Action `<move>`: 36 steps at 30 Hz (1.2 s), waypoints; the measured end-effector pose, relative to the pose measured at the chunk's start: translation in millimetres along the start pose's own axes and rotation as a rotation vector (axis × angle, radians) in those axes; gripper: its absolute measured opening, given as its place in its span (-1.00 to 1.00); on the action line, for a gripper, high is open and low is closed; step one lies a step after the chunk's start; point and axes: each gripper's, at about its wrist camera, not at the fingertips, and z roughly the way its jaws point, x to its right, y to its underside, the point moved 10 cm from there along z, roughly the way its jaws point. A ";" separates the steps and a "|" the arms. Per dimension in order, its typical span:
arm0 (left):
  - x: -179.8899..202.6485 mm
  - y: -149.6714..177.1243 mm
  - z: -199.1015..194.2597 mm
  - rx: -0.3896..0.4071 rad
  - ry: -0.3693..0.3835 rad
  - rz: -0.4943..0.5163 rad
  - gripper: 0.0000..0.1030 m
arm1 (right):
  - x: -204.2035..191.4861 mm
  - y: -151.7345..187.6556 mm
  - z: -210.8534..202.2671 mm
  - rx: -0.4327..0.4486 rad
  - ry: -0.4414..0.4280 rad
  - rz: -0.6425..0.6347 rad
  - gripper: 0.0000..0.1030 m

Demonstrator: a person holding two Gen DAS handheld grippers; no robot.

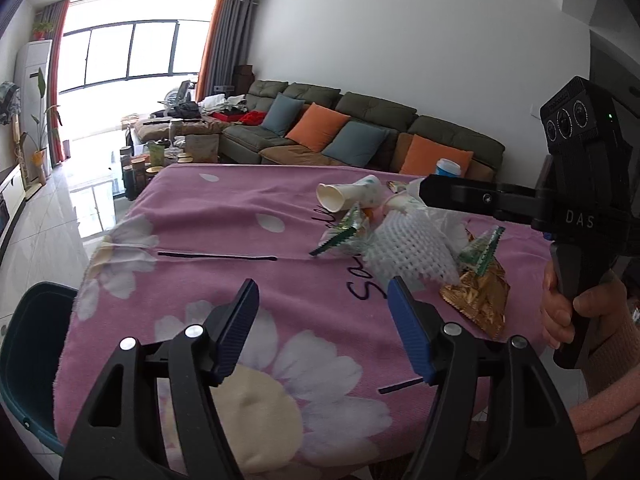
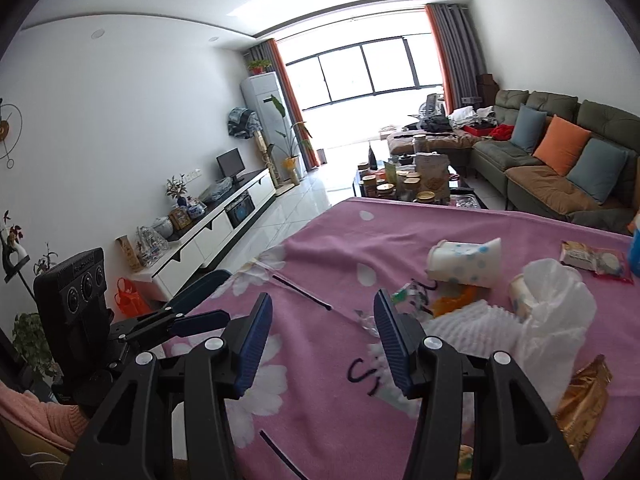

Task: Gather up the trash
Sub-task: 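Open both tools to drop the tissue and foam net into the bin, then grasp the clear plastic wrapper with the left tool while the right tool grasps a tissue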

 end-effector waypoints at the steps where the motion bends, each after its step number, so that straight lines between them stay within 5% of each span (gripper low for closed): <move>1: 12.3 5.8 5.0 -0.012 0.027 0.010 0.29 | 14.1 0.6 -8.4 0.011 0.035 0.017 -0.02; 9: 83.2 27.7 41.9 -0.096 0.186 0.075 0.29 | 100.5 22.0 -49.8 0.044 0.203 0.145 -0.02; 22: 130.5 28.1 69.3 -0.140 0.239 0.156 0.35 | 162.7 64.9 -76.7 0.024 0.298 0.277 0.00; 36: 167.3 -9.2 106.5 -0.119 0.225 0.249 -0.29 | 168.2 43.9 -43.2 0.012 0.223 0.273 0.01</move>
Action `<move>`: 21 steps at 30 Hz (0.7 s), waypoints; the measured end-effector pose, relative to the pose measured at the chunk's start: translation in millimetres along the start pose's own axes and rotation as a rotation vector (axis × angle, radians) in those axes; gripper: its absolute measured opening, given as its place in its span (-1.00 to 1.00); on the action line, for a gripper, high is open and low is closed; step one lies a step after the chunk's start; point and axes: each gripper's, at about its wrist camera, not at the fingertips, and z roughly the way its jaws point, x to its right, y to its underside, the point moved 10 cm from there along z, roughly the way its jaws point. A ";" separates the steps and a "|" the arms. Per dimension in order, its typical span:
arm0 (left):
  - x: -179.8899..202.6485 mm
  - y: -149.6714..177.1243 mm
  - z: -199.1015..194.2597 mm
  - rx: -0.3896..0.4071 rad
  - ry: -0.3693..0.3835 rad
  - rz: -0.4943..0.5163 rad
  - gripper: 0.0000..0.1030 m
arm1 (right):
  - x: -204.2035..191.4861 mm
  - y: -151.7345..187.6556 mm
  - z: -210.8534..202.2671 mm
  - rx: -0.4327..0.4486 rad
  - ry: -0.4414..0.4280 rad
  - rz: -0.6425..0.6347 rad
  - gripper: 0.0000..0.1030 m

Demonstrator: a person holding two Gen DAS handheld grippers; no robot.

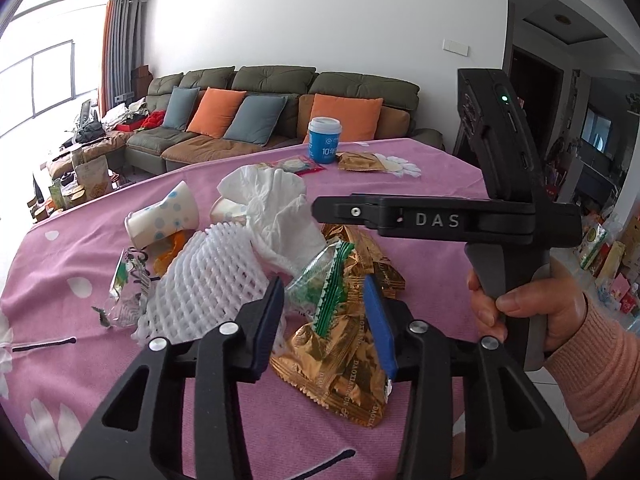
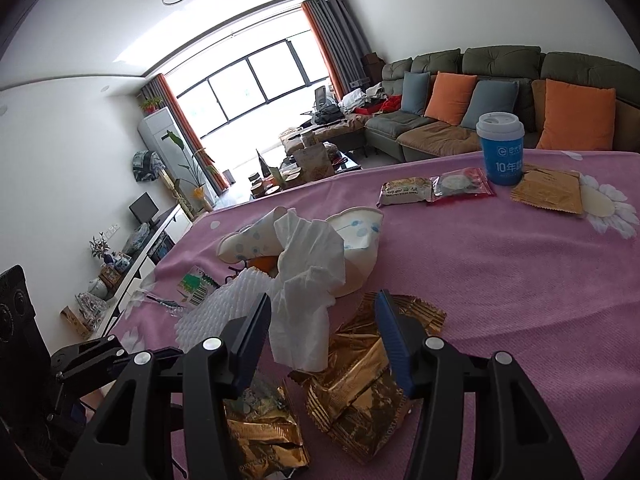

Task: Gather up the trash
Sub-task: 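Grasp the clear plastic wrapper with the left tool while the right tool grasps a tissue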

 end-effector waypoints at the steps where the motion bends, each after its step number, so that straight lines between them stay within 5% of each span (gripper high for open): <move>1: 0.0 -0.6 2.6 -0.007 0.004 -0.004 -0.42 | -2.8 -1.4 4.9 -0.008 -0.008 -0.007 0.01; 5: -0.4 0.1 9.2 -0.026 0.004 -0.010 -0.78 | -9.4 -3.7 22.3 -0.043 -0.020 -0.023 0.00; 9: -3.0 -0.2 6.5 -0.013 0.008 -0.020 -0.91 | -10.3 -4.0 32.0 -0.060 -0.029 -0.021 -0.01; 17: -13.6 -4.8 -14.8 0.039 0.021 -0.052 -0.99 | -10.4 -8.1 29.6 -0.044 -0.048 -0.008 -0.82; 21: -21.8 -6.6 -25.7 0.061 0.026 -0.081 -0.99 | -14.2 -13.0 20.7 -0.014 -0.051 -0.013 -0.84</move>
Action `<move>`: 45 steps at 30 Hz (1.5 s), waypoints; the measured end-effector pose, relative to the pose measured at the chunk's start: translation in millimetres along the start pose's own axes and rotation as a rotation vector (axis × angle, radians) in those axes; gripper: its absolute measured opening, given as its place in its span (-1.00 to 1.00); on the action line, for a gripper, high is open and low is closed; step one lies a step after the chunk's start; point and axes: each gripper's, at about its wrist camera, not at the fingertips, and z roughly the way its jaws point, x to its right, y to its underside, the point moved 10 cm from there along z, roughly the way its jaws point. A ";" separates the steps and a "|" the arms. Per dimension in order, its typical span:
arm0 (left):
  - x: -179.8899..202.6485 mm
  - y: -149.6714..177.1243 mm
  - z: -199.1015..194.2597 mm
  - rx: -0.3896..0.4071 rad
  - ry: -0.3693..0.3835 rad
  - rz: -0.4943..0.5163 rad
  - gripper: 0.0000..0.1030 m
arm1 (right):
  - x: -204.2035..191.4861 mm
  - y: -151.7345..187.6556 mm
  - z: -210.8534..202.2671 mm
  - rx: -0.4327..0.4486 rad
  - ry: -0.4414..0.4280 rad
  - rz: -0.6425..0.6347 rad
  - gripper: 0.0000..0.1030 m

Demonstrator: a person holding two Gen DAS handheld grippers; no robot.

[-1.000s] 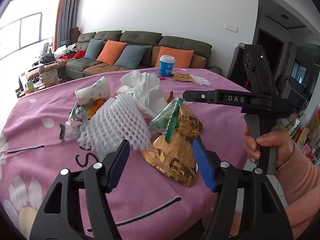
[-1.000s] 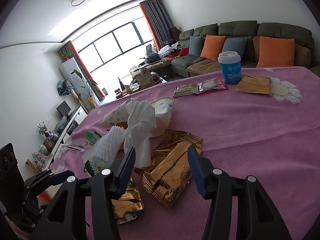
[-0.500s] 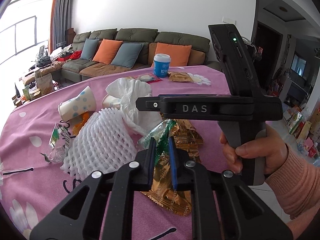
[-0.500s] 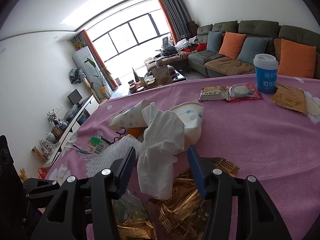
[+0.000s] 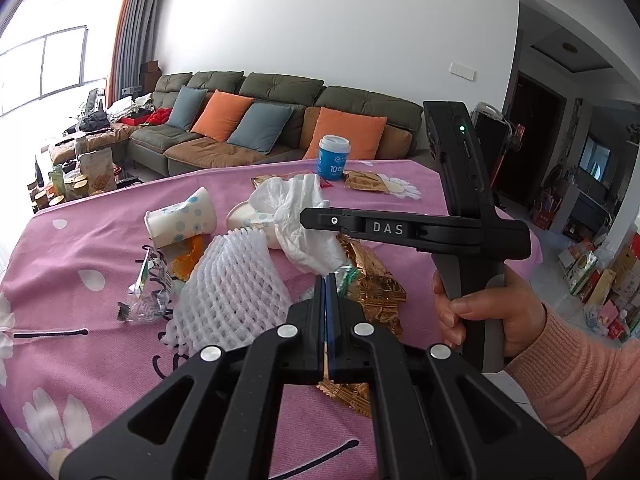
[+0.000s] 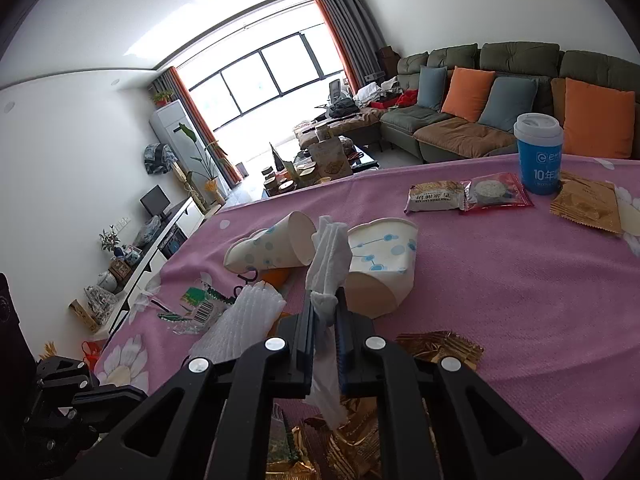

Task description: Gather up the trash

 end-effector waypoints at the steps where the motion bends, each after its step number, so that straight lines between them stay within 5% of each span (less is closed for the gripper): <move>1: -2.8 -0.8 -2.5 0.005 0.004 -0.010 -0.99 | -2.4 -2.3 -3.4 0.011 -0.002 -0.005 -0.84; 4: -4.9 -1.0 -10.4 0.016 0.028 -0.015 -0.98 | -8.5 -7.8 -11.3 0.032 -0.007 -0.021 -0.85; 6: -1.5 2.0 -8.6 -0.003 0.057 -0.018 -0.73 | -10.2 -9.5 -13.4 0.038 -0.007 -0.022 -0.84; 8: 3.4 4.9 -5.6 -0.006 0.055 0.004 -0.21 | -11.4 -10.1 -14.2 0.041 -0.011 -0.021 -0.85; 10: 8.5 8.2 1.9 -0.022 0.042 0.037 -0.13 | -12.3 -10.5 -14.7 0.044 -0.013 -0.020 -0.85; 15: 17.5 12.8 25.1 -0.061 0.024 0.076 -0.19 | -14.7 -9.0 -15.9 0.040 -0.022 -0.023 -0.85; 19: 23.0 15.6 39.2 -0.103 0.035 0.087 -0.79 | -15.7 -8.0 -15.4 0.039 -0.025 -0.018 -0.85; 25: 20.6 9.8 34.4 -0.073 0.033 0.071 -0.96 | -15.6 -11.2 -16.9 0.050 -0.027 -0.020 -0.85; 45: -39.5 -12.5 -70.0 0.109 -0.055 -0.075 -0.96 | -72.4 -33.4 -38.3 0.118 -0.124 -0.106 -0.85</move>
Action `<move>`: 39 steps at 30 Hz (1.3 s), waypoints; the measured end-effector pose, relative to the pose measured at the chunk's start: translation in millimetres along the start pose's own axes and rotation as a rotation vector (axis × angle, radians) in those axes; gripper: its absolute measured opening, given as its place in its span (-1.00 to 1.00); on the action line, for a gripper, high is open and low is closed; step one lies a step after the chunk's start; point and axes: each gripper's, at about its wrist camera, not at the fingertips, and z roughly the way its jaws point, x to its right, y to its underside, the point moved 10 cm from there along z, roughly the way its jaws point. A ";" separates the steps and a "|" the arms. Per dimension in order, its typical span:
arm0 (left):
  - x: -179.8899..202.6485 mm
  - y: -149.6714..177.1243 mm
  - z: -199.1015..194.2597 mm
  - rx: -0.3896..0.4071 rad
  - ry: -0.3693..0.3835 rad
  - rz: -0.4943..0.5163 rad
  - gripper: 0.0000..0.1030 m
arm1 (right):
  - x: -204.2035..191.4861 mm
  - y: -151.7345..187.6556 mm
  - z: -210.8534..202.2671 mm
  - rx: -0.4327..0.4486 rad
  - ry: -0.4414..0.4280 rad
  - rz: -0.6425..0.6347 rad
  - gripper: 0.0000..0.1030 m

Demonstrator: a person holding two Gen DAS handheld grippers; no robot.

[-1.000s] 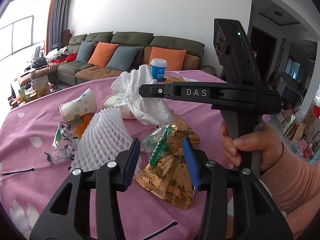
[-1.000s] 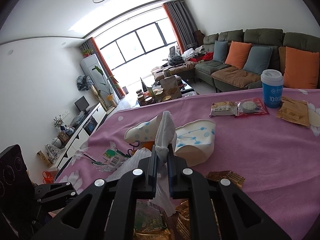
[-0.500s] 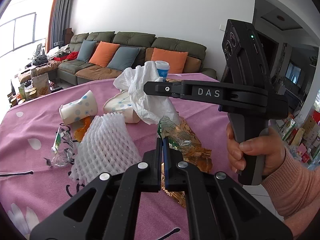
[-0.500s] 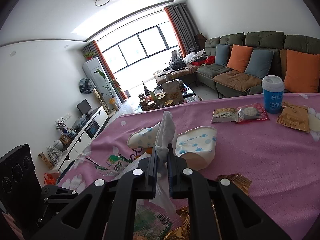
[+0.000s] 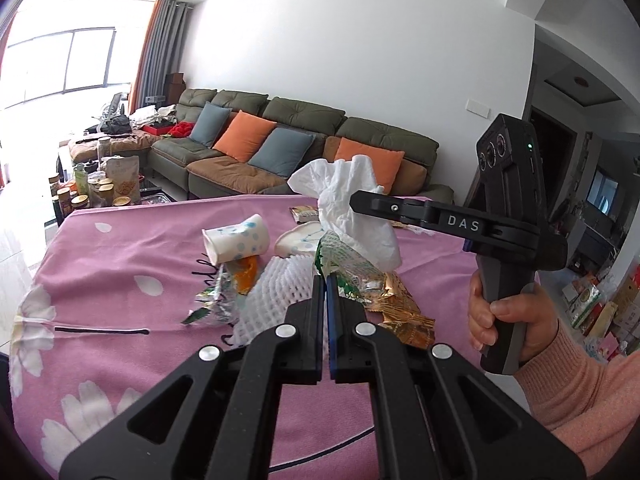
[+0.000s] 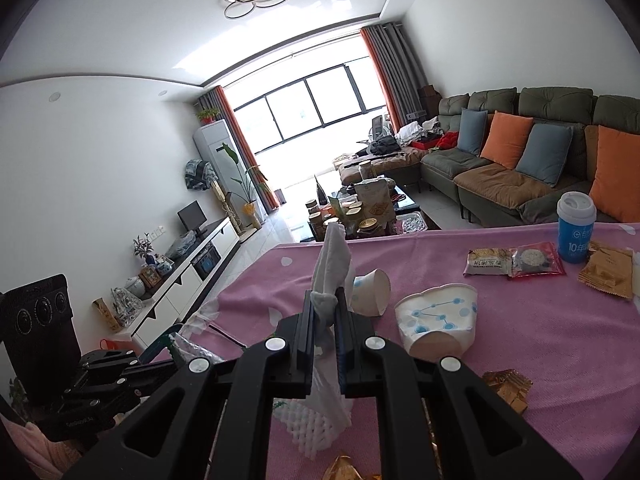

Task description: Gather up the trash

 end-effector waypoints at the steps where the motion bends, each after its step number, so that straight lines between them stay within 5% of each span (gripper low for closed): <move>1: -6.0 -0.1 -7.9 0.008 -0.012 -0.010 -0.96 | -6.7 -0.4 1.3 -0.002 -0.014 -0.009 -0.85; 22: -160.3 26.8 -163.5 0.093 -0.390 -0.199 -0.96 | -176.8 39.4 92.0 -0.202 -0.364 -0.143 -0.84; 39: -275.8 78.2 -262.9 0.095 -0.671 -0.354 -0.96 | -288.9 71.8 166.3 -0.371 -0.556 -0.182 -0.84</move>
